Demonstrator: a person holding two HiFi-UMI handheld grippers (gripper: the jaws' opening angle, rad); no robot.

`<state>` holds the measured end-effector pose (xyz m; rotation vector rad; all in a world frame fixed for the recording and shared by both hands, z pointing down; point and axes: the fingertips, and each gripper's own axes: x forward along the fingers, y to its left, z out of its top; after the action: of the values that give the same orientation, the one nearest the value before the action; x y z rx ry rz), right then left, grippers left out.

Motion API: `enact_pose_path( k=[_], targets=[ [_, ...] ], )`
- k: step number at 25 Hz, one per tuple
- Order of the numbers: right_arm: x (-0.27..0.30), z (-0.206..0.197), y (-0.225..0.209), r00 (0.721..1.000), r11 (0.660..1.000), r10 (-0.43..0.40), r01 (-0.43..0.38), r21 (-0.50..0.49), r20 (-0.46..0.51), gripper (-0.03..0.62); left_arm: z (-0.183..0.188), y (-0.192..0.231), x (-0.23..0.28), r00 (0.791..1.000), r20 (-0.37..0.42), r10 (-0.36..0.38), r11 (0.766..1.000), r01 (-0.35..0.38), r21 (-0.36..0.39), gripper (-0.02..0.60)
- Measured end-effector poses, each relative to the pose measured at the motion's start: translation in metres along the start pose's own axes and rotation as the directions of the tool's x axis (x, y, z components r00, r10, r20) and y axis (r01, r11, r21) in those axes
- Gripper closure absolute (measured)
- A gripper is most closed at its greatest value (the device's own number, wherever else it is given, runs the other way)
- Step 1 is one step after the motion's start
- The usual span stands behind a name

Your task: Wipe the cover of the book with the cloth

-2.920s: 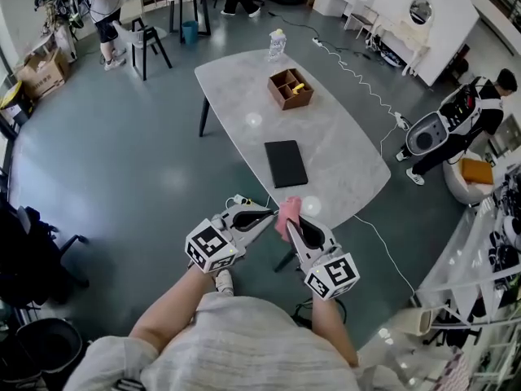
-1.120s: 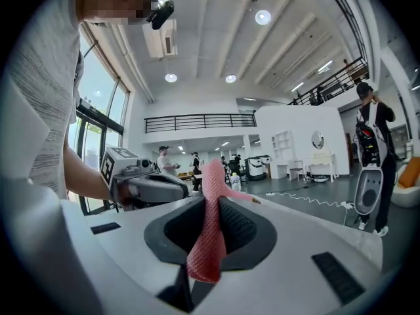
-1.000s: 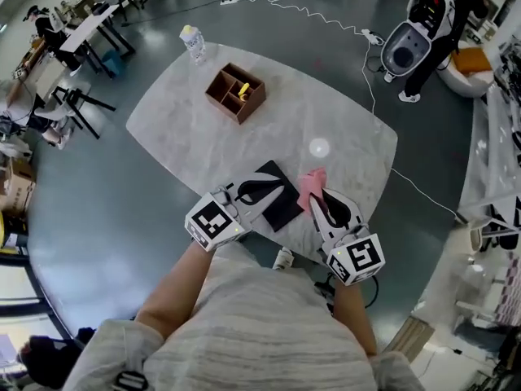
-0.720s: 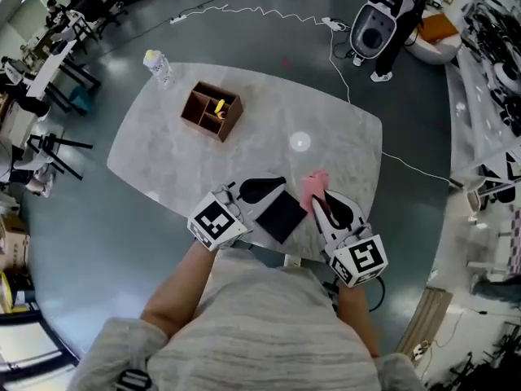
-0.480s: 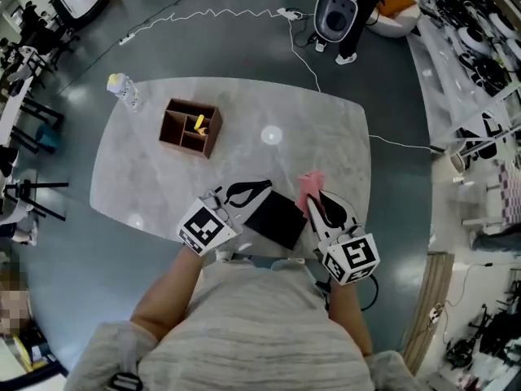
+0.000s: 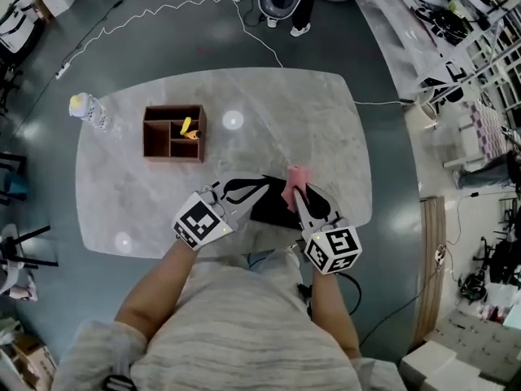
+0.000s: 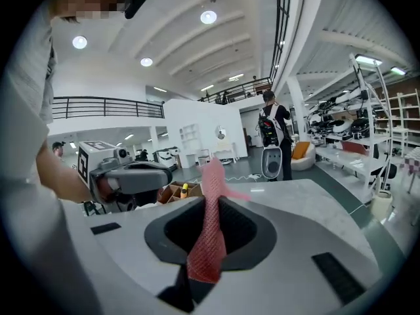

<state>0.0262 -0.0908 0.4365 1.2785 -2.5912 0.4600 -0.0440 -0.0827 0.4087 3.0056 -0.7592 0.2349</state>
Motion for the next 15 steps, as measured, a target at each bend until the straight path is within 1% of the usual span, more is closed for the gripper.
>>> enact_pose_path(
  k=[4, 9, 12, 15],
  targets=[
    [0.012, -0.017, 0.004, 0.998, 0.998, -0.05, 0.051, 0.031, -0.036, 0.537, -0.007, 0.005, -0.007, 1.0, 0.019, -0.005, 1.0, 0.006, -0.029, 0.566],
    [0.032, -0.051, -0.002, 0.993, 0.992, -0.103, 0.107, 0.061, -0.059, 0.537, -0.018, 0.007, -0.008, 0.999, 0.046, 0.001, 0.999, 0.001, -0.049, 0.566],
    [0.049, -0.075, 0.001, 0.99, 0.991, -0.117, 0.121, 0.054, -0.082, 0.537, -0.025, 0.005, -0.009, 0.999, 0.048, 0.013, 0.998, -0.009, -0.067, 0.566],
    [0.065, -0.1, 0.006, 0.984, 0.991, -0.122, 0.128, 0.034, -0.131, 0.537, -0.032, 0.006, -0.01, 0.999, 0.045, 0.025, 0.996, -0.022, -0.081, 0.566]
  ],
)
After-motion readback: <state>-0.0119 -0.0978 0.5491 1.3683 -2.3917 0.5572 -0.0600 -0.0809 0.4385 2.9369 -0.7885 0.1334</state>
